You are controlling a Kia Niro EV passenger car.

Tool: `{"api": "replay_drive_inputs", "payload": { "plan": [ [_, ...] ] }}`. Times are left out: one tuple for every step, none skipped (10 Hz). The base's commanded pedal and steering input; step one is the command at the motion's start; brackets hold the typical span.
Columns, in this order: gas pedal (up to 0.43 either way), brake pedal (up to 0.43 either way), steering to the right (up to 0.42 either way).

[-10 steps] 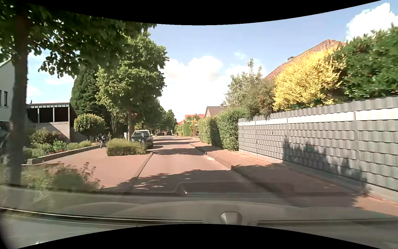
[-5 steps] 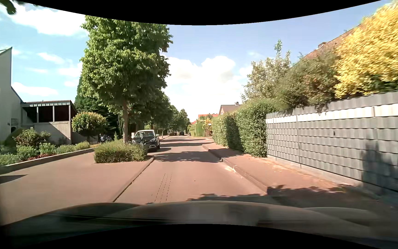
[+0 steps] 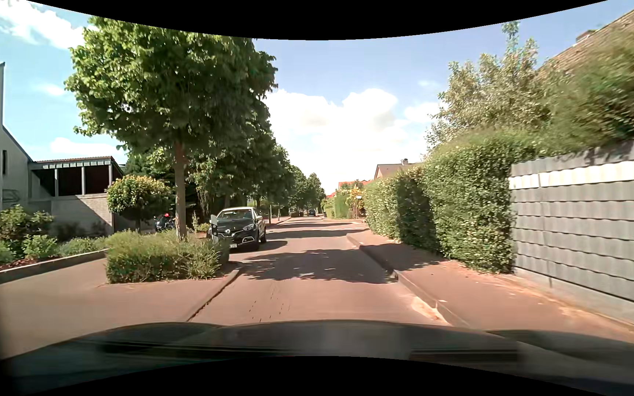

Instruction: Follow the waypoints while adhering to traffic rules and regulations

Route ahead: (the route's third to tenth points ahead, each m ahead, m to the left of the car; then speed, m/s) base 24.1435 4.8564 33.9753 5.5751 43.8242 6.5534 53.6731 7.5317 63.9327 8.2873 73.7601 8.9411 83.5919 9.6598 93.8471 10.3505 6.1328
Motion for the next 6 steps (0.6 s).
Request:
{"api": "replay_drive_inputs", "payload": {
  "plan": [
    [0.138, 0.006, -0.093],
    [0.138, 0.006, -0.084],
    [0.138, 0.006, -0.066],
    [0.138, 0.006, -0.047],
    [0.138, 0.006, -0.026],
    [0.13, 0.006, -0.014]
  ]
}}
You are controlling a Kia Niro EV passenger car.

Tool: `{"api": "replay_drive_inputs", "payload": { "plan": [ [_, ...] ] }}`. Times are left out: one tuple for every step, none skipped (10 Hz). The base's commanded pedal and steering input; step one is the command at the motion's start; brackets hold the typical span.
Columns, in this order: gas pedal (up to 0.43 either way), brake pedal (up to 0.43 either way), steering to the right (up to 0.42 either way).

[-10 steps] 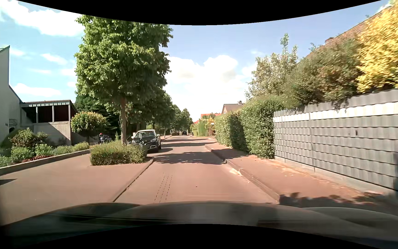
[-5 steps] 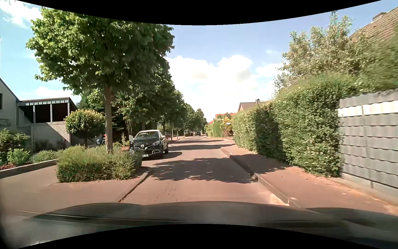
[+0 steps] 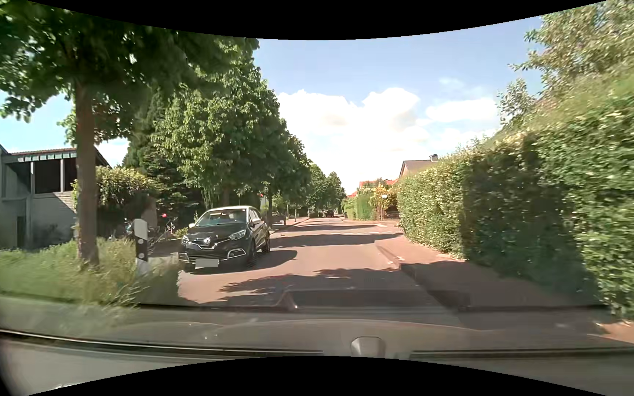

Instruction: Follow the waypoints while adhering to traffic rules and regulations

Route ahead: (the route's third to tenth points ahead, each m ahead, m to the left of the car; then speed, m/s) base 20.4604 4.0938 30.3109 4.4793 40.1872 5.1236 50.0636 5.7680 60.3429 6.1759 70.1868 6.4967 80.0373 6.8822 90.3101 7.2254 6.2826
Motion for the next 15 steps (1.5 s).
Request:
{"api": "replay_drive_inputs", "payload": {
  "plan": [
    [0.059, 0.006, -0.005],
    [0.028, 0.006, -0.004],
    [0.0, 0.006, -0.004],
    [0.0, 0.006, -0.003],
    [0.0, 0.006, -0.003],
    [0.0, 0.006, -0.003],
    [0.0, 0.024, -0.003],
    [0.0, 0.073, -0.003],
    [0.0, 0.128, -0.004],
    [0.0, 0.171, -0.005],
    [0.0, 0.177, -0.006],
    [0.0, 0.177, -0.006],
    [0.0, 0.159, -0.006],
    [0.0, 0.14, -0.006],
    [0.0, 0.128, -0.006]
  ]
}}
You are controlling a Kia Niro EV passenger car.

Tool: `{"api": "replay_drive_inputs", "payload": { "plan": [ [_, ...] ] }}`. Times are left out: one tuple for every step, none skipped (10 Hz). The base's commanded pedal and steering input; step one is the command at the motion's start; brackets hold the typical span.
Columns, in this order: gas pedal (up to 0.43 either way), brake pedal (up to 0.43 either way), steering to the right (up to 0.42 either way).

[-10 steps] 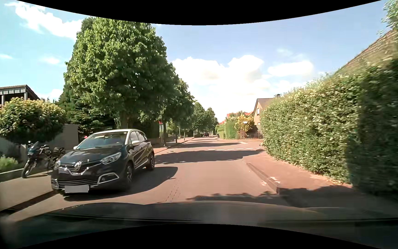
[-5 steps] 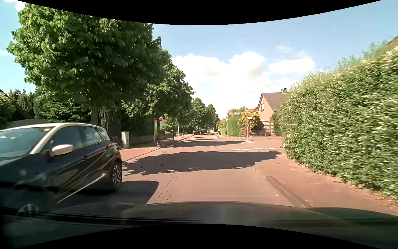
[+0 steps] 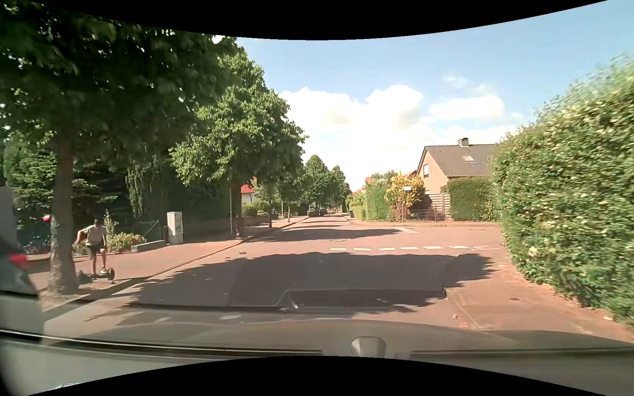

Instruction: Follow the waypoints while adhering to traffic rules and regulations

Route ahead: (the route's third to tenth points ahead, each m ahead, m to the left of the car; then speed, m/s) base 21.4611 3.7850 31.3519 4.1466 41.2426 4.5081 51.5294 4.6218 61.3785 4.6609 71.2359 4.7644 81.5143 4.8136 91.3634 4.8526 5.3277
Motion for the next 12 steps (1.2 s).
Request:
{"api": "replay_drive_inputs", "payload": {
  "plan": [
    [0.0, 0.14, -0.004],
    [0.0, 0.14, -0.002],
    [0.0, 0.165, -0.001],
    [0.0, 0.177, 0.0],
    [0.0, 0.201, -0.001],
    [0.0, 0.207, 0.0],
    [0.0, 0.232, 0.0],
    [0.0, 0.25, 0.0],
    [0.0, 0.25, 0.0],
    [0.0, 0.256, 0.0],
    [0.0, 0.256, 0.0],
    [0.0, 0.262, 0.001]
  ]
}}
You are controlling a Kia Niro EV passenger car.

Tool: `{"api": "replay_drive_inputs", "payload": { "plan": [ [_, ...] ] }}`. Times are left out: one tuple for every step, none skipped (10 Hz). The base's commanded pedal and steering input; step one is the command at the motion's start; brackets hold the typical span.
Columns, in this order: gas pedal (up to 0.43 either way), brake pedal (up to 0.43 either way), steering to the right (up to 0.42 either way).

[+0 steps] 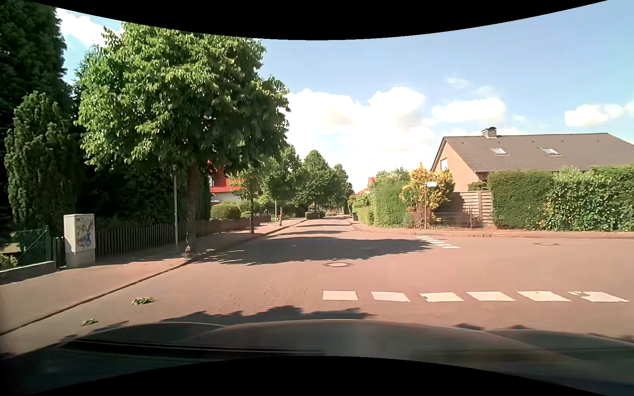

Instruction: Follow the waypoints while adhering to traffic rules and regulations

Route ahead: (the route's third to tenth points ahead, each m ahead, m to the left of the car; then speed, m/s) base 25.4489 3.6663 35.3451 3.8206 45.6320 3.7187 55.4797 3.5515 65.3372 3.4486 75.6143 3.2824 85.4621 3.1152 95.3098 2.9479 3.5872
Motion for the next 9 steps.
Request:
{"api": "replay_drive_inputs", "payload": {
  "plan": [
    [0.0, 0.262, 0.0],
    [0.0, 0.262, -0.001],
    [0.0, 0.262, -0.002],
    [0.0, 0.262, -0.001],
    [0.0, 0.268, -0.001],
    [0.0, 0.268, -0.001],
    [0.0, 0.268, 0.0],
    [0.0, 0.25, -0.001],
    [0.0, 0.183, -0.002]
  ]
}}
